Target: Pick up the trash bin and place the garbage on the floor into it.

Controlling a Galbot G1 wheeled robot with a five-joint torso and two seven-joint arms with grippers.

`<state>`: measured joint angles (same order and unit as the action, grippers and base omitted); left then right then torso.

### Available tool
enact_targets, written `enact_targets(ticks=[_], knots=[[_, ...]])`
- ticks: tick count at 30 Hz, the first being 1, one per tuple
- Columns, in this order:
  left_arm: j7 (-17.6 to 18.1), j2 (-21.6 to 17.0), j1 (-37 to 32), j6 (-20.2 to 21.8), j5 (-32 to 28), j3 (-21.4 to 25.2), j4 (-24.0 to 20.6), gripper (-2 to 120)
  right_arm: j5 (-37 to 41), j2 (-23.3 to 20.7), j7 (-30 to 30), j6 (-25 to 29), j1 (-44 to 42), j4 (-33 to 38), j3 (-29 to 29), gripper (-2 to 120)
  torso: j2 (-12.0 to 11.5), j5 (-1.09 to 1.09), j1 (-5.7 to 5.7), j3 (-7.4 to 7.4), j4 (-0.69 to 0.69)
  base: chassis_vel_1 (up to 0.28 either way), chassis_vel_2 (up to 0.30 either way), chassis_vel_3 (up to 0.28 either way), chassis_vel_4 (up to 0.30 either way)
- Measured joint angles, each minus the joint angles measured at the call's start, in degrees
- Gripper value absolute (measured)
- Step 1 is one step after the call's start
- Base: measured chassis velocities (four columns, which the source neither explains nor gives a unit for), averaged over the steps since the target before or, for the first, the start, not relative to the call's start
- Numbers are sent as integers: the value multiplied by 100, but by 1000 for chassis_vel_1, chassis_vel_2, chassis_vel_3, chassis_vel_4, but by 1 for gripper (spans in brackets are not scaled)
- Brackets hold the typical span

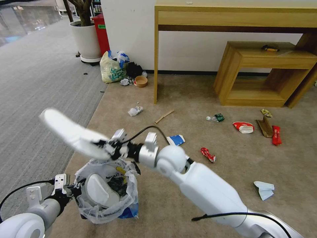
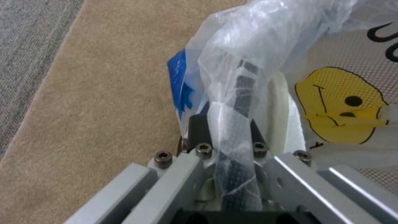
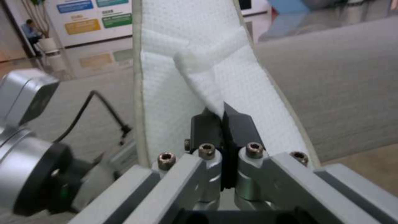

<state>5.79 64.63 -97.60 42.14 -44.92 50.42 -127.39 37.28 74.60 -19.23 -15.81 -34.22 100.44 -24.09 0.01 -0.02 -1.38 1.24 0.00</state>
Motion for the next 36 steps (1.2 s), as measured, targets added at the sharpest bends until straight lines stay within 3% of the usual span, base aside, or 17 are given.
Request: enact_targets(ticks=[34,36], knots=[[-30,17,-29,0,-46,0,-80,0,-384,-66,120,182,-414,-492,-417,0,-2,0,0,1,0,0,0,0,0],[-31,15,-26,0,-47,13,-72,0,-419,-115,128,175,-437,-423,-417,9,-1,0,0,1,0,0,0,0,0]])
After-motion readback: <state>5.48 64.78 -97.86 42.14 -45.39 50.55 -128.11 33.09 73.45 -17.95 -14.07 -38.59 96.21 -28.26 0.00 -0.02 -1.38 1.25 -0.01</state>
